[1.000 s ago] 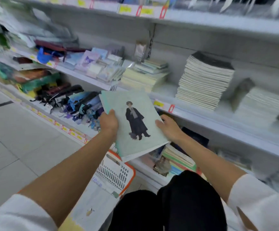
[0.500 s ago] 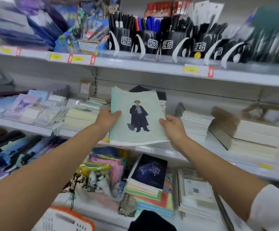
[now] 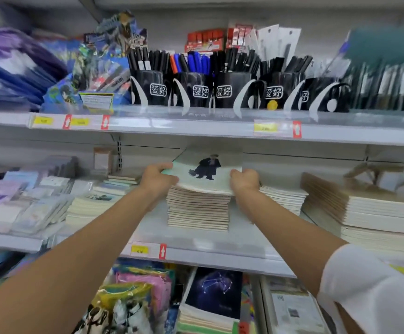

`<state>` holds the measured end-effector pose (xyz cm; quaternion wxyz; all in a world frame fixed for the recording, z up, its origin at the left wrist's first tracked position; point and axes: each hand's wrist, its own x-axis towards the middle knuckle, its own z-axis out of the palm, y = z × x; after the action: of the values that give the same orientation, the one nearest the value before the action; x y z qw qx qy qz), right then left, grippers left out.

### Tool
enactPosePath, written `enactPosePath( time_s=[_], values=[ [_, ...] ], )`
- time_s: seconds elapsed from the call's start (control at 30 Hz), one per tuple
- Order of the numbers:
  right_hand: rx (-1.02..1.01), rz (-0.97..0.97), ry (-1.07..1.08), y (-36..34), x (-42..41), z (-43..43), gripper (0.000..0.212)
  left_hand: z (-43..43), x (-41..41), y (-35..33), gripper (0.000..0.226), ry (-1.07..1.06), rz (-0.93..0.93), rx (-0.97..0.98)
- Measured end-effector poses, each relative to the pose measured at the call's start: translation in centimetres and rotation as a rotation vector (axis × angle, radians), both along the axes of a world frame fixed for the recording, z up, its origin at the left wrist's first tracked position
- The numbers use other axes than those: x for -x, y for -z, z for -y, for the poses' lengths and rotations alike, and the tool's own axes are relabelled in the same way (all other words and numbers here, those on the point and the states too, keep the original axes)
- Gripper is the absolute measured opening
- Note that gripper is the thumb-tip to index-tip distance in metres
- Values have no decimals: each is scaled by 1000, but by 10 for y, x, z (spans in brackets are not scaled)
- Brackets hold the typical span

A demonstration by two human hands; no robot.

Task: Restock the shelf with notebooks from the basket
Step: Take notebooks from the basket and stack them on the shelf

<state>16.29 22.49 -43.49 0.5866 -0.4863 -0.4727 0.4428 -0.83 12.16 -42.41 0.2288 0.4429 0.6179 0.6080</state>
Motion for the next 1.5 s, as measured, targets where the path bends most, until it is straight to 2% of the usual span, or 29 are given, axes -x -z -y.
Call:
enactPosePath(
  time_s=[0.03,0.07,0.1,0.13,0.2,0.3,0.37,0.4,0.43,0.57,0.77,0.83,0.93,1.03,1.13,1.33,1.5],
  values=[
    [37,-79,-16,-6,0,-1,32,-1,2,4,49,9,0,7],
    [56,-11,-22,-7,-1,-5,38,-3,3,9,52,11,-26,9],
    [57,6,-27,-6,-2,-11,38,-4,5,13,53,6,-70,0],
    [98,-89,-40,-6,-4,-16,34,-6,6,17,53,-7,-107,-16],
    [14,26,5,0,-7,-20,21,-10,8,21,49,-42,-135,-56],
    [-73,24,58,12,-5,-19,32,-17,9,27,44,-90,-125,-103],
    [-98,28,-22,20,-3,-13,27,-22,9,31,44,-115,-115,-129],
    [-112,47,-70,24,-4,-14,33,-25,10,32,44,-127,-117,-137],
    [-151,108,-112,27,-6,-15,43,-27,10,33,45,-140,-125,-144],
    [-329,417,-54,30,-11,-39,50,-38,12,35,42,-182,-207,-155],
    [-280,505,41,23,-1,-64,60,-61,22,28,35,-235,-323,-110],
    [-295,505,-44,26,3,-72,65,-70,27,28,34,-240,-295,-123],
    [-347,563,-146,37,4,-81,93,-84,37,31,30,-212,-221,-168],
    [-431,591,-118,44,8,-91,98,-95,42,34,38,-131,-113,-219],
    [-435,534,-150,47,13,-94,104,-105,45,37,45,-91,-47,-251],
    [-415,426,-181,51,18,-95,88,-108,49,43,49,-64,7,-272],
    [-349,413,-228,46,17,-86,85,-99,39,39,50,-60,1,-243]
  ],
)
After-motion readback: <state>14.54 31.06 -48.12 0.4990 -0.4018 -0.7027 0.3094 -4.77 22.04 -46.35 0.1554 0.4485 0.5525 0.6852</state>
